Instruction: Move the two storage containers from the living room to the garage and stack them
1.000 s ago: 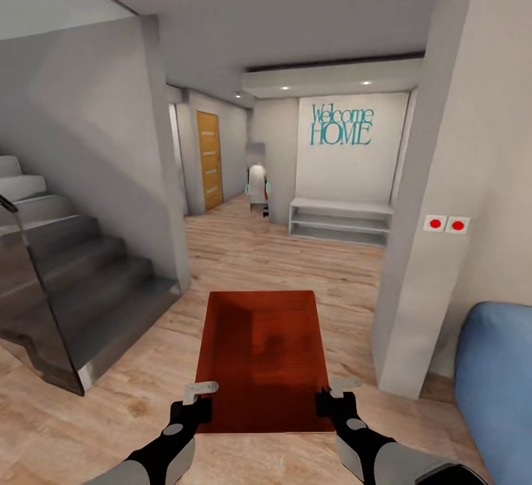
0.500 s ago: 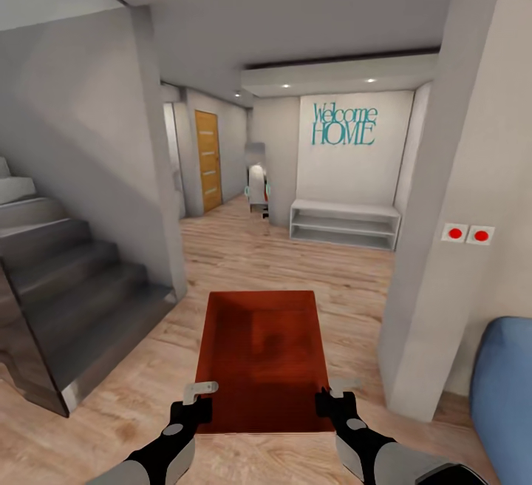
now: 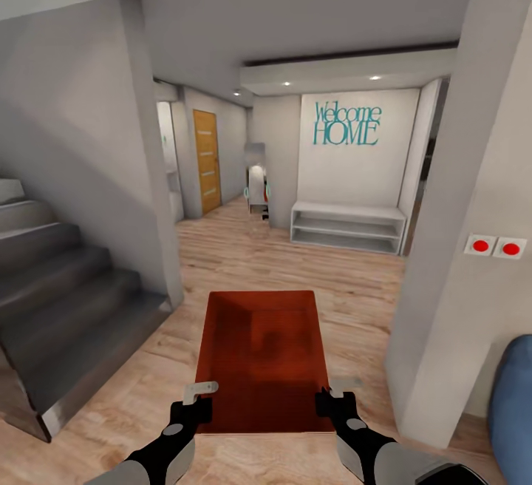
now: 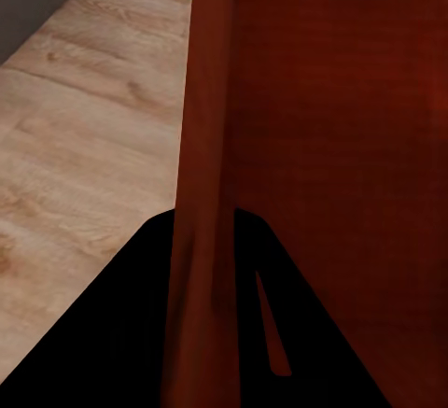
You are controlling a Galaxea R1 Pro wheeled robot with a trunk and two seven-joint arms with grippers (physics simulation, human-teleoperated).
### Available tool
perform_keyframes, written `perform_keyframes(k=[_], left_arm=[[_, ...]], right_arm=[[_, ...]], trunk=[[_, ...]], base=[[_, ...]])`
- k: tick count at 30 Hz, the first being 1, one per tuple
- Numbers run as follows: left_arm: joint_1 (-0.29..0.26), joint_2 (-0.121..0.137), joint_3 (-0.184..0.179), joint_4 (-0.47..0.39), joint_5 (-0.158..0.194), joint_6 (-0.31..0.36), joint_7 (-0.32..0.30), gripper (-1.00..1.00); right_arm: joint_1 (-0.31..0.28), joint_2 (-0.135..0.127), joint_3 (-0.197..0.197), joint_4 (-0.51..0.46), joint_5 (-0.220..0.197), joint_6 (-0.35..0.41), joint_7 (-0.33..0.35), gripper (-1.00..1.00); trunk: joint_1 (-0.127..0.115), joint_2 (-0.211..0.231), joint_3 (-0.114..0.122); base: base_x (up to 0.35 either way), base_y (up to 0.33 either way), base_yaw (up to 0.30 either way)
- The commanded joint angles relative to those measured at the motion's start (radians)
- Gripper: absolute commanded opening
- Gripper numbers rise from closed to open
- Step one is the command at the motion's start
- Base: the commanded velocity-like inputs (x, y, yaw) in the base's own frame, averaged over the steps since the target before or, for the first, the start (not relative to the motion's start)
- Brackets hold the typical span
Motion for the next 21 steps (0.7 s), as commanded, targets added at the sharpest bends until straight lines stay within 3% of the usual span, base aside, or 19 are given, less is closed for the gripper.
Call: perform_keyframes(k=[1, 21], left_arm=[[-0.001, 0.014, 0.024, -0.003, -0.006, -0.003, 0.011, -1.0], [-0.001, 0.014, 0.024, -0.003, -0.006, -0.003, 0.011, -1.0]], right_arm=[[-0.001, 0.001, -0.067, 0.002, 0.01, 0.0, 0.002, -1.0], [-0.001, 0.0, -0.067, 0.002, 0.011, 0.0, 0.003, -1.0]], trunk=[[0.001, -0.001, -0.001], [0.001, -0.001, -0.001]], base=[[0.321, 0.0, 0.0], [0.321, 0.0, 0.0]])
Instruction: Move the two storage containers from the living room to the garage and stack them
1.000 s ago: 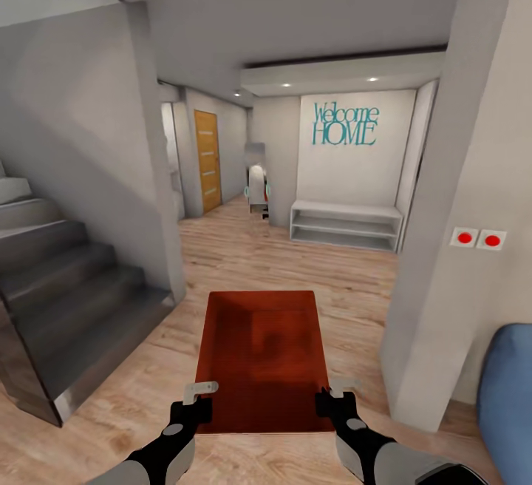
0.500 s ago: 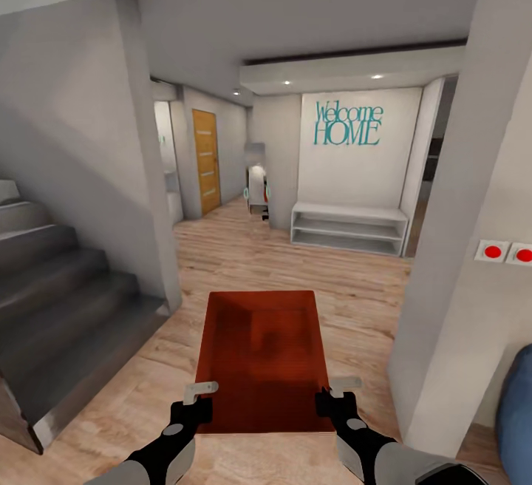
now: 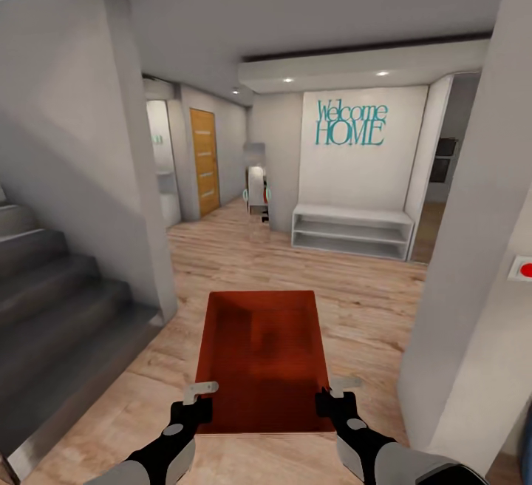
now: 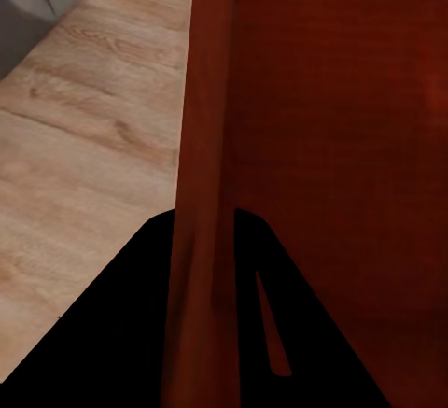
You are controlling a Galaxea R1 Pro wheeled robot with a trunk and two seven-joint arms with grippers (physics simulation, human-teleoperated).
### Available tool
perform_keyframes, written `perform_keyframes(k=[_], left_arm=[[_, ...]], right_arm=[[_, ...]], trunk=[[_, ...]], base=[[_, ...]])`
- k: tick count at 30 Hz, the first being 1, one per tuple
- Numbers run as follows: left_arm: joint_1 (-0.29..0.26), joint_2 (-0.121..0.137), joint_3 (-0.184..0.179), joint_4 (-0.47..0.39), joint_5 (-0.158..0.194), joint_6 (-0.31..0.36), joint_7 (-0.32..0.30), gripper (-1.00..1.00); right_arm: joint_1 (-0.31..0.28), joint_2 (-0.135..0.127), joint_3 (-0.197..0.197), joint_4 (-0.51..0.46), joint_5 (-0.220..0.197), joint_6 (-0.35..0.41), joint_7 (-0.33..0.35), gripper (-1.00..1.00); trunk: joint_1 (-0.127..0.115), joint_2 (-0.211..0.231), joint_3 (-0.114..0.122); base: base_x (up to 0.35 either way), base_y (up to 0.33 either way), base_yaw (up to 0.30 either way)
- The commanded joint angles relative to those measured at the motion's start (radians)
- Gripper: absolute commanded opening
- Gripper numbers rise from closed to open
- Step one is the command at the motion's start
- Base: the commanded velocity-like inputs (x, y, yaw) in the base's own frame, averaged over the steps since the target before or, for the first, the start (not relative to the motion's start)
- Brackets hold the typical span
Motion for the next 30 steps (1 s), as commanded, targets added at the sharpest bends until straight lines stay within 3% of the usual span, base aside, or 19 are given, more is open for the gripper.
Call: perform_keyframes(k=[1, 30], left_arm=[[-0.001, 0.015, 0.024, -0.004, -0.007, -0.003, 0.011, -1.0], [-0.001, 0.015, 0.024, -0.004, -0.007, -0.003, 0.011, -1.0]], right_arm=[[-0.001, 0.001, -0.064, 0.002, 0.008, 0.0, 0.002, -1.0], [-0.001, 0.001, -0.064, 0.002, 0.008, -0.001, 0.002, -1.0]], trunk=[[0.001, -0.001, -0.001], [0.001, -0.001, -0.001]], base=[[0.321, 0.0, 0.0], [0.321, 0.0, 0.0]])
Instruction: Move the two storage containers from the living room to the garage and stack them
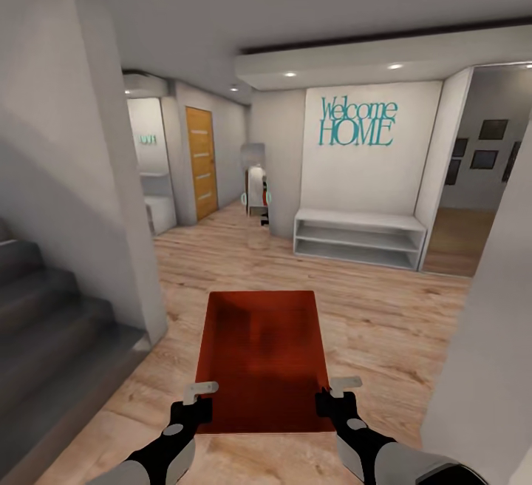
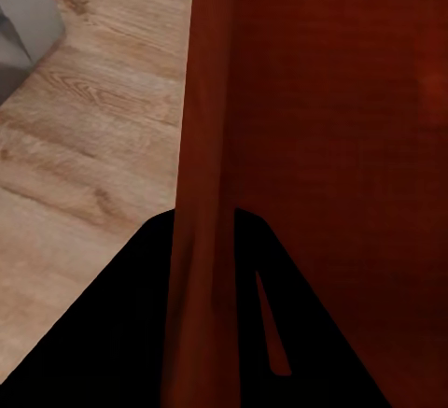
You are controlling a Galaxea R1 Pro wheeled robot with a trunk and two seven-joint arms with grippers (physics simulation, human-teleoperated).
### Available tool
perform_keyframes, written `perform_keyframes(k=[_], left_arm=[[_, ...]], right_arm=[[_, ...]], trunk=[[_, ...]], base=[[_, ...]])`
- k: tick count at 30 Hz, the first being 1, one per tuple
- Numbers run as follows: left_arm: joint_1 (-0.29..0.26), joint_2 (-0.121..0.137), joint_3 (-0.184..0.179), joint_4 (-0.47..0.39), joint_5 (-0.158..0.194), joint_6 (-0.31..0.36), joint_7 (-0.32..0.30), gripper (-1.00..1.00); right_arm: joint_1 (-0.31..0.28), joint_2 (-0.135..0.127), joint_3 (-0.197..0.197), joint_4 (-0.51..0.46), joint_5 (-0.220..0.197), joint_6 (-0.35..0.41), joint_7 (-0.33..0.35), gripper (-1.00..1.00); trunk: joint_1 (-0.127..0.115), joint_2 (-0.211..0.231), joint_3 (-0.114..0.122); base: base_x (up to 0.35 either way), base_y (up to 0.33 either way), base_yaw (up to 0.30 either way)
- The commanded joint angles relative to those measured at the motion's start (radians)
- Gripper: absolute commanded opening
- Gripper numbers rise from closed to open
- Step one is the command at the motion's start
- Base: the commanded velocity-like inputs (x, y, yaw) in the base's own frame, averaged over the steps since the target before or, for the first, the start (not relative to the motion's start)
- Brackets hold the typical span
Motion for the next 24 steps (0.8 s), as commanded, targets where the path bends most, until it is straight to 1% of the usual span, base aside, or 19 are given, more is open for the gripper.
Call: perform_keyframes(k=[1, 24], left_arm=[[-0.001, 0.015, 0.024, -0.004, -0.007, -0.003, 0.011, -1.0], [-0.001, 0.015, 0.024, -0.004, -0.007, -0.003, 0.011, -1.0]], right_arm=[[-0.001, 0.001, -0.064, 0.002, 0.008, 0.0, 0.001, -1.0], [-0.001, 0.001, -0.064, 0.002, 0.008, 0.0, 0.002, -1.0]], trunk=[[0.001, -0.001, -0.001], [0.001, -0.001, -0.001]], base=[[0.321, 0.0, 0.0], [0.321, 0.0, 0.0]])
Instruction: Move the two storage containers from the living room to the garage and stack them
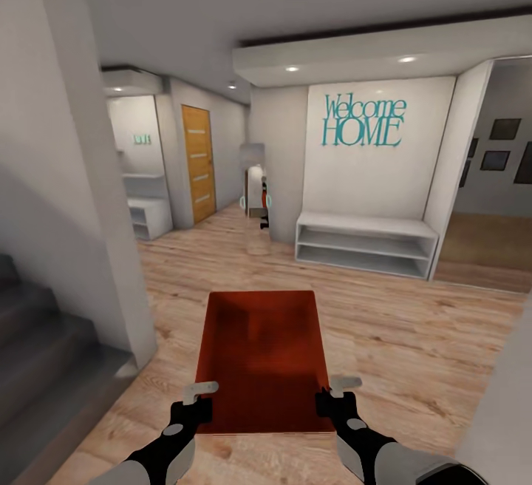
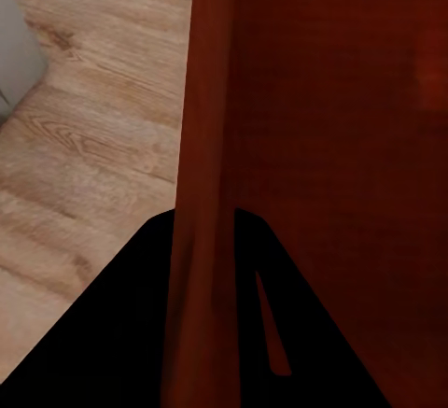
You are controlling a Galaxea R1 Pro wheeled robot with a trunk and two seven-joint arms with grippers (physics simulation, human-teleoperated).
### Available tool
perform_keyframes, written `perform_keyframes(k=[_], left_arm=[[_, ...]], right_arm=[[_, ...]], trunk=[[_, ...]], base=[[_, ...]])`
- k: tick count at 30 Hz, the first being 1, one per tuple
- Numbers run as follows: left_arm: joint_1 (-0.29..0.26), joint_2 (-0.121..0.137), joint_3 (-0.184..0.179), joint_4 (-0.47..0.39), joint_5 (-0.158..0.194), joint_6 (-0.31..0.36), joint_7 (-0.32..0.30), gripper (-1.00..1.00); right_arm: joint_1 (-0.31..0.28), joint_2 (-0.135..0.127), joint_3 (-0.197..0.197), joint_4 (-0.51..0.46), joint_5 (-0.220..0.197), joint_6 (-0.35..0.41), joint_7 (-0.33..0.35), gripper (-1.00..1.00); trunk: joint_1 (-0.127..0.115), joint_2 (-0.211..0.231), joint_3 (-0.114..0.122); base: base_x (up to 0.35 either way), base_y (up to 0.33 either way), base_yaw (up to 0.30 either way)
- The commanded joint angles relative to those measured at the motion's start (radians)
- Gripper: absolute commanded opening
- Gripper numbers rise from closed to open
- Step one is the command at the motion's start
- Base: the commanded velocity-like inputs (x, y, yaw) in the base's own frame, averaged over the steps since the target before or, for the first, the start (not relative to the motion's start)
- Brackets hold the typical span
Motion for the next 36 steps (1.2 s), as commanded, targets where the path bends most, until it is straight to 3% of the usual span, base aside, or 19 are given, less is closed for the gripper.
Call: perform_keyframes(k=[1, 26, 36], left_arm=[[-0.001, 0.015, 0.024, -0.004, -0.007, -0.003, 0.011, -1.0], [-0.001, 0.015, 0.024, -0.004, -0.007, -0.003, 0.011, -1.0], [-0.001, 0.015, 0.024, -0.004, -0.007, -0.003, 0.011, -1.0]], right_arm=[[-0.001, 0.001, -0.064, 0.002, 0.007, 0.0, 0.002, -1.0], [-0.001, 0.002, -0.064, 0.002, 0.006, 0.0, 0.001, -1.0], [-0.001, 0.001, -0.064, 0.001, 0.006, 0.0, 0.0, -1.0]], trunk=[[0.001, -0.001, -0.001], [0.001, -0.001, -0.001], [0.001, -0.001, -0.001]], base=[[0.321, 0.0, 0.0], [0.321, 0.0, 0.0], [0.321, 0.0, 0.23]])
